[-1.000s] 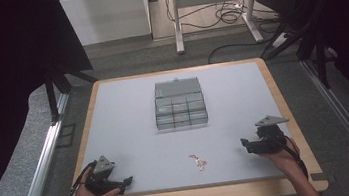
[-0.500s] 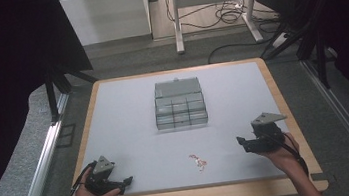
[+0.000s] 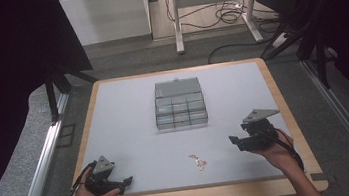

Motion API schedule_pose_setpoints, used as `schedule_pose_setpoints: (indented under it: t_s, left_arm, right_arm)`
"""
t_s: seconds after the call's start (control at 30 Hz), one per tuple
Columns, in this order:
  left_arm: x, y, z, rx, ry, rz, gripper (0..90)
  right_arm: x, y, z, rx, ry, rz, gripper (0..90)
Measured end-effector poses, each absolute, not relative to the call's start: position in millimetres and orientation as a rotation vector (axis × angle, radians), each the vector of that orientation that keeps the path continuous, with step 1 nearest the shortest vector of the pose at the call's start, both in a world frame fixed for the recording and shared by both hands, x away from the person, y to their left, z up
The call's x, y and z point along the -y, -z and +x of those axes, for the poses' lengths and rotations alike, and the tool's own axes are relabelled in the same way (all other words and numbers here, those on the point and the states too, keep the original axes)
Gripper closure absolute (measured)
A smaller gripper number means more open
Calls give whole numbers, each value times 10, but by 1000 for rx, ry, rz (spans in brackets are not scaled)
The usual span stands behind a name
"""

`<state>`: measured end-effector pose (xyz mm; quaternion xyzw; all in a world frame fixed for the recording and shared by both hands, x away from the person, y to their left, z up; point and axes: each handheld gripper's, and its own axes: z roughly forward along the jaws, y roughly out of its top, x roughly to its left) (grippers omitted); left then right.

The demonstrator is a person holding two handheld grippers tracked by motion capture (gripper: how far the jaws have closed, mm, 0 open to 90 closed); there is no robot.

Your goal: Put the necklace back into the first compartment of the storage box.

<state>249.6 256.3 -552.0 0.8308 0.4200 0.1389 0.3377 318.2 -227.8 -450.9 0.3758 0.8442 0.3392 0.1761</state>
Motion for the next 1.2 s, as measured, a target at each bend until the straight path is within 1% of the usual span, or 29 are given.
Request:
schedule_pose_setpoints:
  t_s: [0.13, 0.27, 0.37, 0.5, 0.57, 0.83, 1.07, 1.2]
  left_arm:
    - [-2564, 5521, 2496, -1094, -362, 2165, 101]
    - [-2564, 5521, 2495, -1095, -362, 2164, 101]
    - [-2565, 5521, 2495, -1094, -362, 2164, 101]
    - [-2567, 5521, 2497, -1091, -364, 2166, 101]
    - [-2567, 5521, 2497, -1091, -364, 2167, 101]
    - [-2567, 5521, 2497, -1091, -363, 2165, 101]
    - [-2567, 5521, 2498, -1091, -364, 2166, 101]
    - [-2566, 5521, 2497, -1093, -362, 2165, 101]
  right_arm:
    - [2208, 4465, 3187, -2421, -958, 1036, 381]
    - [2094, 4426, 3203, -2475, -961, 998, 427]
    - [2045, 4418, 3206, -2498, -954, 985, 444]
    - [1874, 4416, 3206, -2568, -932, 944, 492]
    - [1845, 4424, 3210, -2583, -931, 935, 500]
    - [1608, 4569, 3217, -2694, -860, 881, 549]
    - [1507, 4669, 3185, -2755, -820, 851, 565]
    - [1450, 4739, 3172, -2795, -795, 833, 590]
